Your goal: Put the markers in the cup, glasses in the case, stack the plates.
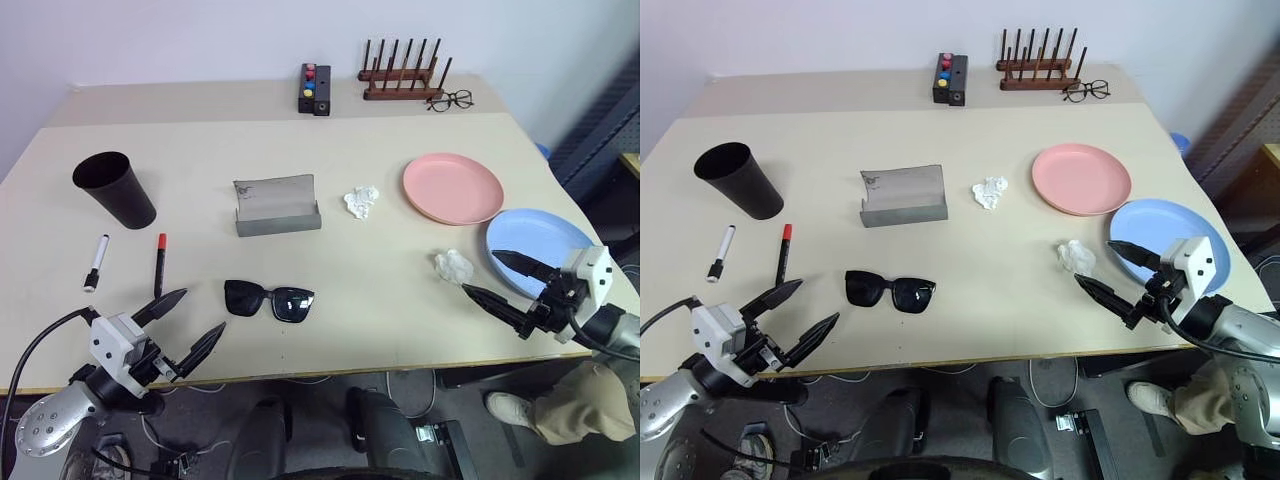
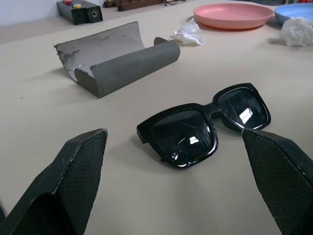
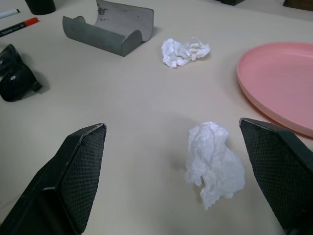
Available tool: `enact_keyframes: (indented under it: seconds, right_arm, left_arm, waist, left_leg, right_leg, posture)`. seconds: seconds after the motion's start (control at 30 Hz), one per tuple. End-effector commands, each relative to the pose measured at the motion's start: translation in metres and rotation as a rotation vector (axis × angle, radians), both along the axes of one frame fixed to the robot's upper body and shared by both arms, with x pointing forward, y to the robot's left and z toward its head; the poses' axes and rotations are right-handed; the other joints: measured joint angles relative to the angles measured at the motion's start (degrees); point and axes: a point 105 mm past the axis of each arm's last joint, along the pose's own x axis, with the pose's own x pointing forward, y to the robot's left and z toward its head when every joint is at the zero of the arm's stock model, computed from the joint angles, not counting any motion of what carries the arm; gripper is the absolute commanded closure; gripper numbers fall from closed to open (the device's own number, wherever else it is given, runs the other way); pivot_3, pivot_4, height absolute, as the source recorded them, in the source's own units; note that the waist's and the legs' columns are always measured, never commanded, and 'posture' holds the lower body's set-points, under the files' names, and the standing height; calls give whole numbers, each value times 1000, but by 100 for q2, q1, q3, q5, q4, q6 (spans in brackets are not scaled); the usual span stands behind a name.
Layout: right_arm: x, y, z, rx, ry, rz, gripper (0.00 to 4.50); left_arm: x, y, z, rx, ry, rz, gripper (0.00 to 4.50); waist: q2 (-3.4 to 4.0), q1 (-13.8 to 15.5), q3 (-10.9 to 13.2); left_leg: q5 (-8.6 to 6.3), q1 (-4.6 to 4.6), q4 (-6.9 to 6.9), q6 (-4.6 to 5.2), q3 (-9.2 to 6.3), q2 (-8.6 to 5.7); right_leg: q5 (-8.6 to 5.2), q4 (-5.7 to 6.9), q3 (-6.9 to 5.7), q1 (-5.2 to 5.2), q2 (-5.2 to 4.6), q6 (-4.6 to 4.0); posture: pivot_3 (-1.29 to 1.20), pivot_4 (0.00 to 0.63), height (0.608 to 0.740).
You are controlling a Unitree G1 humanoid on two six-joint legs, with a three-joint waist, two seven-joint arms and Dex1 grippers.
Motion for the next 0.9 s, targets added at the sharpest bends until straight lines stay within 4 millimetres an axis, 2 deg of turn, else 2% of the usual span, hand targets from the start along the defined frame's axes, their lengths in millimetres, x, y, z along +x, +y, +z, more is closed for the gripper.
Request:
enact_keyframes:
  seconds: [0.03,0.13,0.37,0.7,0.8,0.9]
  right_arm:
    - [4,8,13,-2,-61,20,52]
    - [5,11,15,7,-70,24,52]
    - [5,9,17,1,-77,15,52]
    - [14,14,21,-6,-78,45,52]
    - [17,13,15,-6,-72,50,52]
    - [19,16,17,11,-70,66,52]
  left_arm:
    - [3,-3,7,5,-37,-19,0]
    - [11,-8,16,-12,-63,-15,0]
    - [17,-20,21,-30,-69,-49,0]
    - [18,-7,23,13,-78,-12,0]
    - [17,-6,18,49,-82,10,0]
    - [17,-3,27,34,-97,38,0]
  waist:
    - [0,-4,0]
    - [0,1,0]
    - [0,9,0]
    - [1,-4,0]
    - [-1,0,-1]
    - [0,10,-1]
  left_leg:
    - [0,0,0,0,0,0]
    - [0,1,0,0,0,0]
    - [0,-2,-1,1,-1,-2]
    - [0,4,-1,1,-1,-2]
    - [0,4,-1,1,-1,-2]
    - [0,3,0,1,-1,-2]
  right_leg:
    - [0,0,0,0,0,0]
    - [0,0,0,0,1,0]
    - [1,5,0,0,1,0]
    - [1,10,0,0,3,0]
    - [1,9,0,1,3,0]
    - [1,9,0,2,2,0]
  posture:
    - [0,150,740]
    - [0,150,740]
    - [0,150,740]
    - [0,150,740]
    - [0,150,740]
    - [0,150,740]
